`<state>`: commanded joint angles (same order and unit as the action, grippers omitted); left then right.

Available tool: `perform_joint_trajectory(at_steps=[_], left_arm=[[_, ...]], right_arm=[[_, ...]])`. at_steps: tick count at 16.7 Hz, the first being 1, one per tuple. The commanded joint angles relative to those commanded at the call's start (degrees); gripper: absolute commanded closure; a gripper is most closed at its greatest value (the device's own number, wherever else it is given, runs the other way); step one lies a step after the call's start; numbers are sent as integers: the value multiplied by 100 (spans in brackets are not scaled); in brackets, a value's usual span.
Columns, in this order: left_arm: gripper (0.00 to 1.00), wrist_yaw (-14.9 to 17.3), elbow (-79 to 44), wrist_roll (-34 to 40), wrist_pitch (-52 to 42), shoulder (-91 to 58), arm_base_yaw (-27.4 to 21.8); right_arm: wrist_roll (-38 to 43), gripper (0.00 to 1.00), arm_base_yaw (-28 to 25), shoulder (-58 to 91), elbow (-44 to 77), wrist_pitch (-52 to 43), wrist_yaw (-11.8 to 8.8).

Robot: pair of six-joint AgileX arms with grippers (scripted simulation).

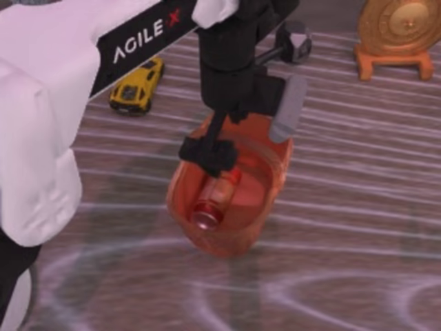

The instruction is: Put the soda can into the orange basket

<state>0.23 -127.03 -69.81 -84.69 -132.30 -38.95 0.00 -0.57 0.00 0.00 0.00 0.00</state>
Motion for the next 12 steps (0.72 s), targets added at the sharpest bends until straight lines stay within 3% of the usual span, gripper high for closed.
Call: perform_joint_trajectory(at_steps=[2, 12], left_arm=[[0, 0, 0, 0, 0, 0, 0], [75, 0, 0, 0, 0, 0, 0]], right_arm=[[0, 0, 0, 0, 0, 0, 0], [0, 0, 0, 0, 0, 0, 0]])
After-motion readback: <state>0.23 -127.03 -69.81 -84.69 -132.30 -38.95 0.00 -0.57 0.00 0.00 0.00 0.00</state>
